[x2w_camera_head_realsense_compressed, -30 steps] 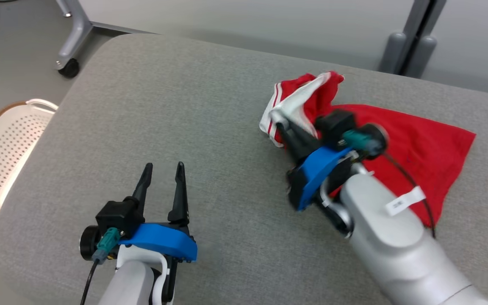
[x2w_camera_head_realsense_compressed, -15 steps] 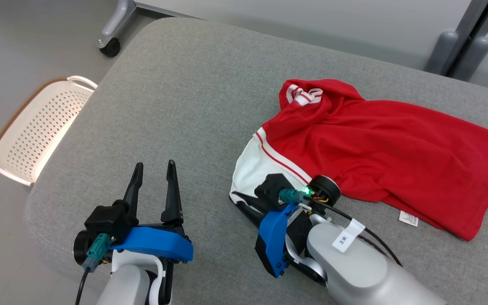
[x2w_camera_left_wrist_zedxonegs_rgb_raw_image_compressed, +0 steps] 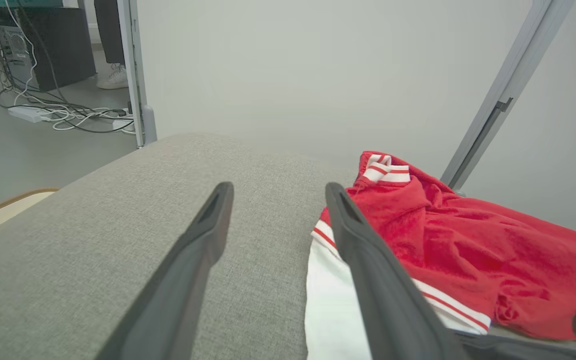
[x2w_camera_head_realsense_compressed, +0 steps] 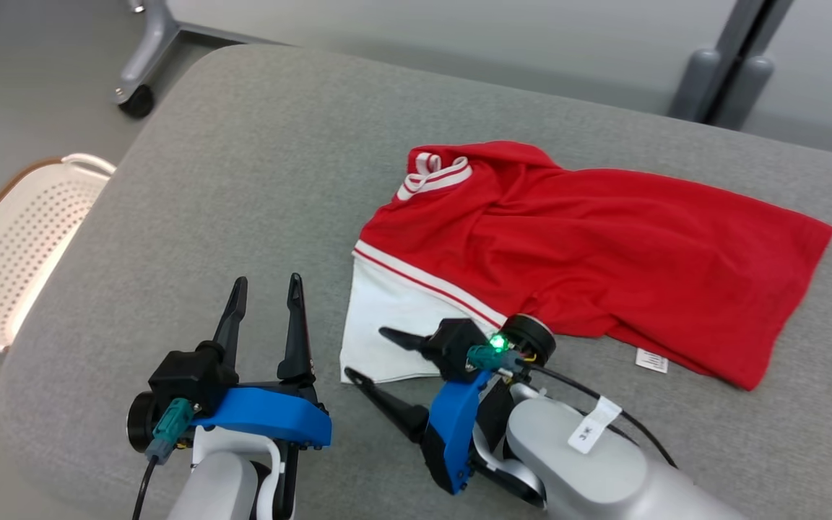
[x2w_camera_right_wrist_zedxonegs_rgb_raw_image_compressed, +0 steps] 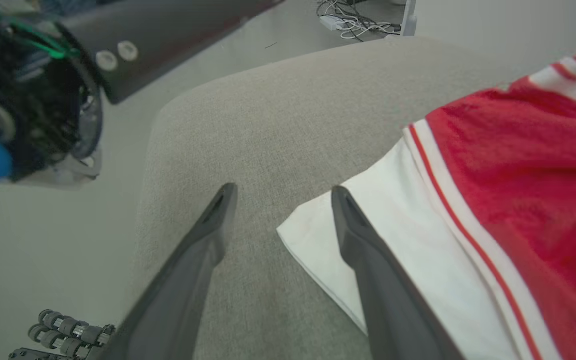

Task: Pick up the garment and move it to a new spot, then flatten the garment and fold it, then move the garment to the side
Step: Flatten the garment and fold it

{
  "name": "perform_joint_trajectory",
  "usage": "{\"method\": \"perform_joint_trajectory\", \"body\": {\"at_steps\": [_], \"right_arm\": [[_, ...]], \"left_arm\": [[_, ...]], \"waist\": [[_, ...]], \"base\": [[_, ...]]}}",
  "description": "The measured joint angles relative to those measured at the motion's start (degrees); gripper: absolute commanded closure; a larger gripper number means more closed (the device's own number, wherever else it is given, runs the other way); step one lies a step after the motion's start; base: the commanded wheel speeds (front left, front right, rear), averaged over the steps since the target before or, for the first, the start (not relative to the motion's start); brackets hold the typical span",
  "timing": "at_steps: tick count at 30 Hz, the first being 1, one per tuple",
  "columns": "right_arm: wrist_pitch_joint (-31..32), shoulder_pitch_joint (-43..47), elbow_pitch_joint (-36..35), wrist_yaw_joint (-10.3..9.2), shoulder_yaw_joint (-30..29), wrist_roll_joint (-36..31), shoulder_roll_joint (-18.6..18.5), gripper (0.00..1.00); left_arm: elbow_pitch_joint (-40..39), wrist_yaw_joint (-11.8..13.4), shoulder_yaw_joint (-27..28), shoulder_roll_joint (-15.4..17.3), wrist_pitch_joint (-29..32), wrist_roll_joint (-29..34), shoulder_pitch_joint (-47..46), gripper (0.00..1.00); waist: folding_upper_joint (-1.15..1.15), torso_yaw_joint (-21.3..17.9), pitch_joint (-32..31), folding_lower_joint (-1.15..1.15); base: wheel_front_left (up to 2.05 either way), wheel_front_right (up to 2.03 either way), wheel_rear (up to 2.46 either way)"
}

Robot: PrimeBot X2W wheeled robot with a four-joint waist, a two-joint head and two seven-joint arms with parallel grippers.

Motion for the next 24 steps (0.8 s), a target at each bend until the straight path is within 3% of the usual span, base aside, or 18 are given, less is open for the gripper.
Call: {"method": "perform_joint_trajectory", "body": {"at_steps": [9, 18, 24], "right_arm": [[-6.17, 0.44, -0.47, 0.0, -10.83, -0.75, 0.02, 0.0], [-8.16, 9.05, 1.37, 0.0, -30.94, -10.25, -0.14, 0.0], [-8.33, 15.88, -1.55, 0.0, -42.86, -14.88, -0.16, 0.0]], "left_arm": [[0.23, -0.59, -0.3, 0.37, 0.0, 1.14, -0.09, 0.0], [1.63, -1.53, -3.32, 0.31, 0.05, 1.48, -0.08, 0.0], [2.52, -1.57, -5.22, 0.2, 0.12, 0.97, 0.1, 0.0]], "waist": [[0.0, -6.36, -2.5, 0.0], [0.0, -12.5, -4.95, 0.0], [0.0, -15.38, -6.13, 0.0]], "base": [[0.0, 0.0, 0.0], [0.0, 0.0, 0.0], [0.0, 0.0, 0.0]]}}
